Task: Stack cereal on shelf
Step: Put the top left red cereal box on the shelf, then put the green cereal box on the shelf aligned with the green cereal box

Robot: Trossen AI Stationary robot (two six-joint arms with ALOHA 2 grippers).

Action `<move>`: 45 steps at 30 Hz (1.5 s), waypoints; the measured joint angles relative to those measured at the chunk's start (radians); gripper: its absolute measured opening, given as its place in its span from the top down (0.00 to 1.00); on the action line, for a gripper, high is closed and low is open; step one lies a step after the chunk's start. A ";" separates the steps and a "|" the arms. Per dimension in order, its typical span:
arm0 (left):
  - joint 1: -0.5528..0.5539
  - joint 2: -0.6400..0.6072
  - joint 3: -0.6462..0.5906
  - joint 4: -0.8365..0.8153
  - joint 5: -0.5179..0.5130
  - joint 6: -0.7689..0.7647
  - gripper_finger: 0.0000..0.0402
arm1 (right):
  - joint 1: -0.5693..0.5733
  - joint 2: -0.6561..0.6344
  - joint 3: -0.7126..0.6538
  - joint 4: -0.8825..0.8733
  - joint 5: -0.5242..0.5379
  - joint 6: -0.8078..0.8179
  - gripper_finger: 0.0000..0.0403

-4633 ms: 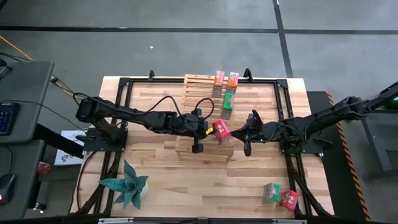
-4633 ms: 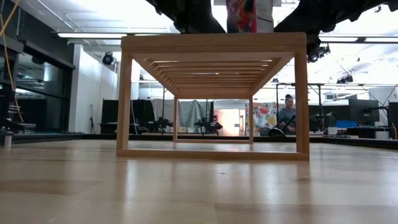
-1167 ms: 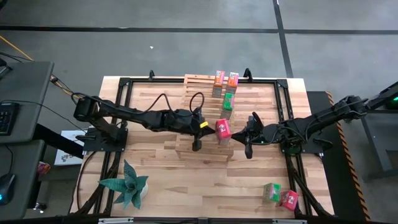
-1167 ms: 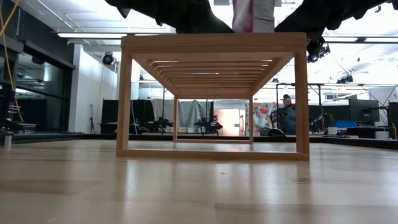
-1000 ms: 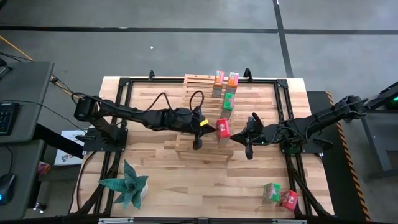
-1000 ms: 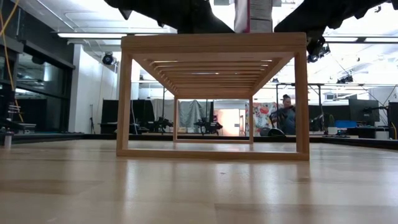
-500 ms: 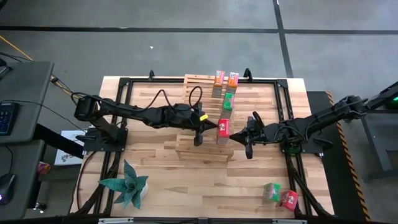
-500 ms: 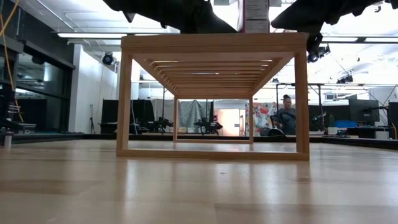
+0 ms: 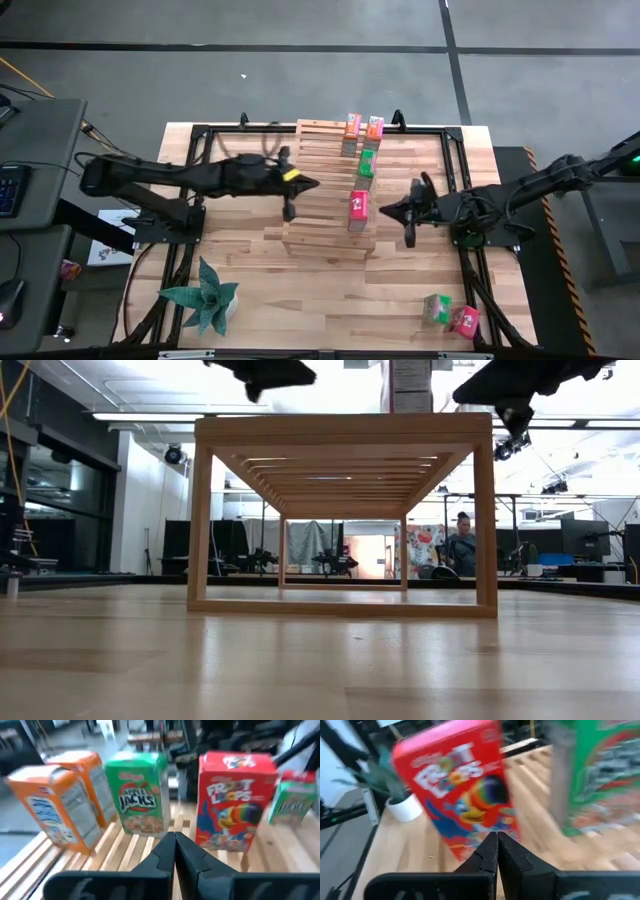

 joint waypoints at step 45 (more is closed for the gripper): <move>0.030 -0.190 -0.316 0.315 0.003 -0.020 1.00 | 0.487 0.604 0.733 -1.235 -0.732 1.753 0.31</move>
